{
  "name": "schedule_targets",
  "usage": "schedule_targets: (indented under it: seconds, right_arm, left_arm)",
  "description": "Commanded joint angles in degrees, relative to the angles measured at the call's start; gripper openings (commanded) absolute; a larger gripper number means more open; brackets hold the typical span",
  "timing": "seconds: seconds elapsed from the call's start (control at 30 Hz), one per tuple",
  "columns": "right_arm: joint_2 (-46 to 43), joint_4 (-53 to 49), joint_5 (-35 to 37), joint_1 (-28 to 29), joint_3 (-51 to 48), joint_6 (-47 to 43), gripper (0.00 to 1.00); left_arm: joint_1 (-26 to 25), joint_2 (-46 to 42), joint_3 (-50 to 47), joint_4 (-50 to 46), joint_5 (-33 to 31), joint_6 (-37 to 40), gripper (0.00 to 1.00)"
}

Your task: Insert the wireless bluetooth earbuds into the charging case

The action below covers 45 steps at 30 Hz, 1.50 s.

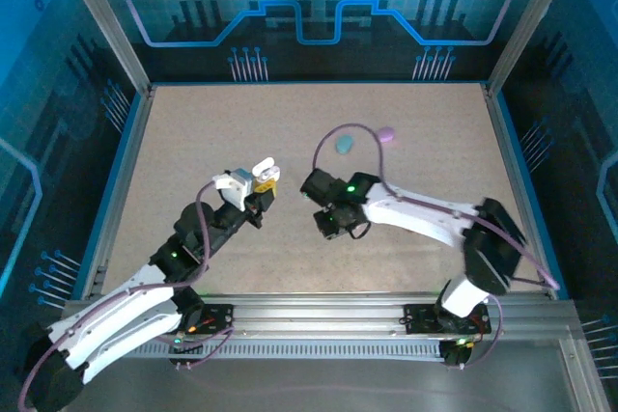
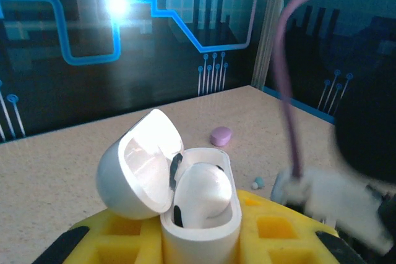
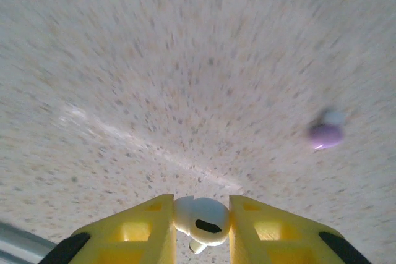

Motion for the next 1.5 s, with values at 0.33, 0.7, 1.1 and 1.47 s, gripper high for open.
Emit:
schedule_targets:
  seconds: [0.33,0.7,1.1,1.47]
  right_arm:
    - [-22.46,12.21,9.79,-4.56,3.38,-10.74,0.26]
    - [-23.33,16.79,5.52,-5.74,4.29,-13.67,0.26]
    - [-21.48,18.71,2.41,-7.86,4.64,-14.33,0.26]
    - [-21.25,18.67,-1.12,-8.34,2.38,-14.96,0.26]
  left_arm:
    - [-4.31,18.47,7.05,18.31,9.09,-5.61,0.22]
    - [-7.35,28.55,12.30,24.64,15.06,-5.31,0.23]
    - [-7.57,29.28,12.81,25.67,16.20,-5.02,0.23]
    - [-7.51,28.74,12.19,27.47,15.02,-5.53,0.23]
